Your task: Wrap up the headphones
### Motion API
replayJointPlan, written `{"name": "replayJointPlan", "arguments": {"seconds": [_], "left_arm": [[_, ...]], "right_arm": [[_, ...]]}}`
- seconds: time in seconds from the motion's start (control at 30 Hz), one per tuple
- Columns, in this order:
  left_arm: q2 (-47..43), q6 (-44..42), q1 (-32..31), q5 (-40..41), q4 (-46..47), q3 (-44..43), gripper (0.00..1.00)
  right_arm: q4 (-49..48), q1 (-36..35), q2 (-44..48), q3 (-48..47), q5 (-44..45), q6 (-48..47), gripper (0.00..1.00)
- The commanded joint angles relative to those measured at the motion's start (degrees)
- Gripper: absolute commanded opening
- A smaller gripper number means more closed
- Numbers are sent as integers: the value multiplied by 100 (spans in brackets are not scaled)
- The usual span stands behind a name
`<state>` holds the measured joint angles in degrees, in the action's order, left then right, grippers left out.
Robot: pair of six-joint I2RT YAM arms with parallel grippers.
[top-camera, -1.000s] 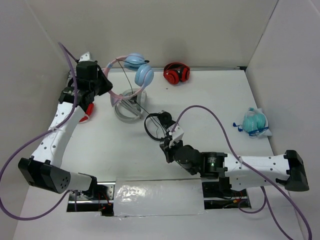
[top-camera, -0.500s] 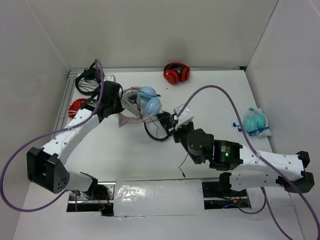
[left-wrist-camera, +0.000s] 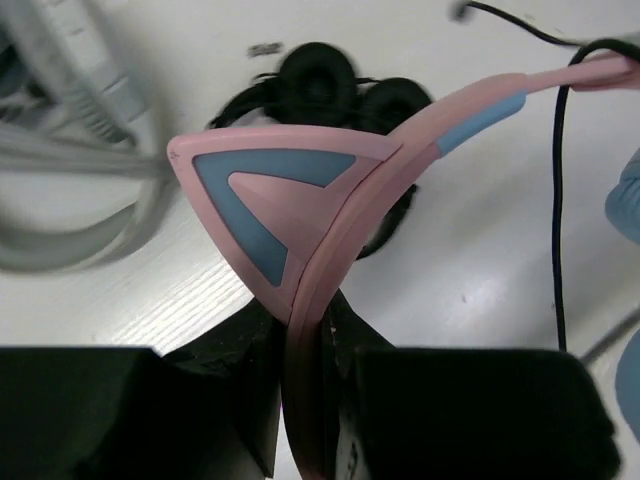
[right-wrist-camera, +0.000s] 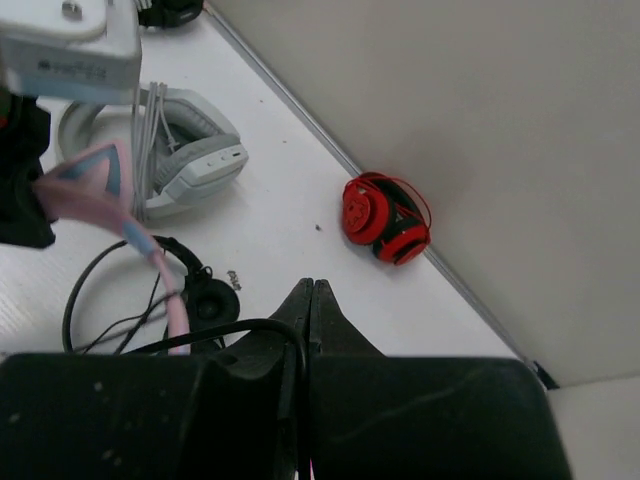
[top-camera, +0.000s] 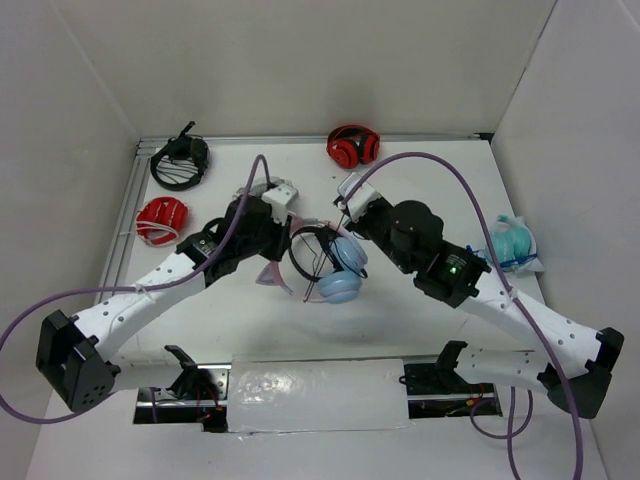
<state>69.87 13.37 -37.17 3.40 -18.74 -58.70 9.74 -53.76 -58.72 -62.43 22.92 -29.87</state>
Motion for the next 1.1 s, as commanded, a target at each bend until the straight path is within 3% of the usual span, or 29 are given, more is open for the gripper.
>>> {"name": "replayJointPlan", "arguments": {"seconds": [0.0, 0.2, 0.4, 0.7, 0.87, 1.07], "left_arm": [[-97, -790, -526, -839, 670, 8, 0], [-95, -801, -827, -622, 661, -124, 0], [-693, -949, -924, -981, 723, -116, 0], [-1537, -748, -950, -1341, 802, -449, 0], [-1441, -476, -950, -1439, 662, -1064, 0], [-1327, -247, -950, -1324, 679, -1495, 0]], "right_arm": [[-693, 766, 80, -163, -1383, -547, 3], [-586, 1657, -227, -60, -2265, -73, 0], [-570, 2597, -517, 170, -4082, 498, 0], [-1121, 2757, -597, 636, -5481, 1193, 6], [-1579, 2739, -746, 803, -6613, 1580, 22], [-2080, 2651, -1027, 890, -6933, 2019, 34]]}}
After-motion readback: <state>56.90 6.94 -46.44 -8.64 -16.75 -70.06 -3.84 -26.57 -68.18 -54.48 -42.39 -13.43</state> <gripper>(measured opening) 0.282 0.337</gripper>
